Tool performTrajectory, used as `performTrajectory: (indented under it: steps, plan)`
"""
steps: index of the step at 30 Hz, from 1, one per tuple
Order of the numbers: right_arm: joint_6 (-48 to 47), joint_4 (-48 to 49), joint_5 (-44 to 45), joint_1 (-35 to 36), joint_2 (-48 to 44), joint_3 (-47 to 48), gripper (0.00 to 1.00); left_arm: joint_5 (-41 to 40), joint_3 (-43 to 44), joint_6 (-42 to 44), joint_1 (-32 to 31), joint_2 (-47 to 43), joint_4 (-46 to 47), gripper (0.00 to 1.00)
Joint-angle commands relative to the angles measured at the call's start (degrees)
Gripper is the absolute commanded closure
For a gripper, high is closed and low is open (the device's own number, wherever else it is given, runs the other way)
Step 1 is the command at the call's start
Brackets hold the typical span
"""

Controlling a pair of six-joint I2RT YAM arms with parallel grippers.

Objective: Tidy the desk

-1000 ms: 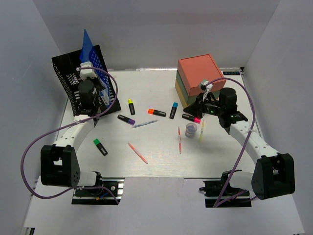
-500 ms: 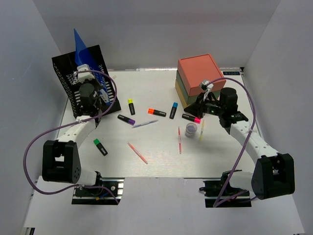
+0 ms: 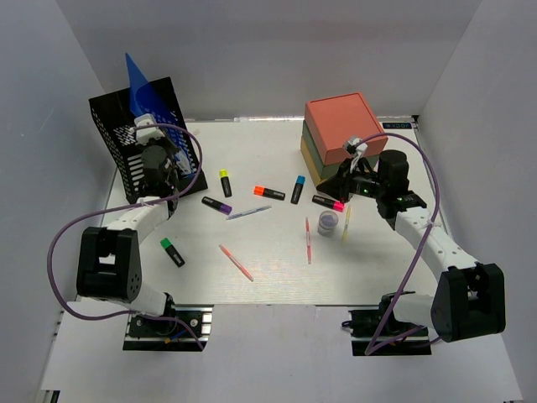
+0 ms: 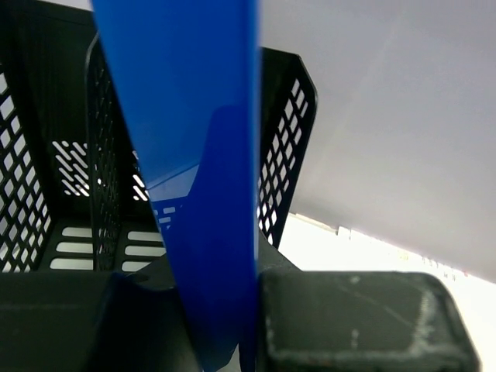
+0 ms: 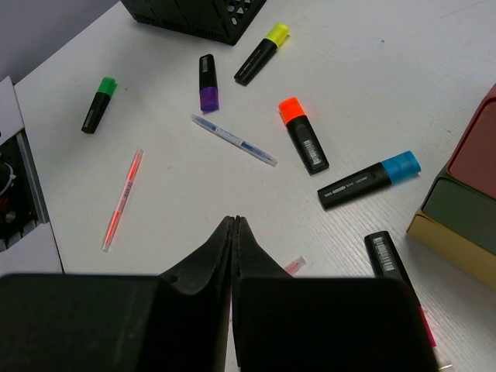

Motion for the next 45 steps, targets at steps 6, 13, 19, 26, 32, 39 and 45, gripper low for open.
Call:
performTrajectory:
  steps: [6,13,19,26,32,39,45]
  plan:
    - [0.35,2.70,-0.80,-0.43,0.30,-0.47,1.00,-5.29,1.86,-1.65,-0.31,0.88,3.54,1.00]
    - [0.43,2.88,-0.89,-0.43,0.65,-0.64,1.00,-6.08,2.92,-0.24,-0.31,2.90,5.99,1.00]
    - [0.35,2.88,-0.80,-0.34,1.18,-0.73,1.00,-5.39,3.19,0.64,-0.83,4.13,5.56,1.00]
    - [-0.27,2.44,-0.97,-0.43,1.26,-0.47,0.94,-1.17,4.59,0.46,-1.36,4.04,-1.90,0.40]
    - [-0.88,1.12,-1.76,-0.51,1.00,0.32,0.64,-0.29,7.05,0.37,-1.89,2.99,-8.50,0.13]
    - [-6.85,-3.52,-1.85,-0.95,-1.72,3.04,0.36,2.00,9.51,1.69,-1.89,-5.42,-17.72,0.09]
    - [-11.87,-11.27,3.93,-1.31,-6.46,5.60,0.24,2.43,6.53,-3.92,-1.89,-17.82,-29.94,0.22]
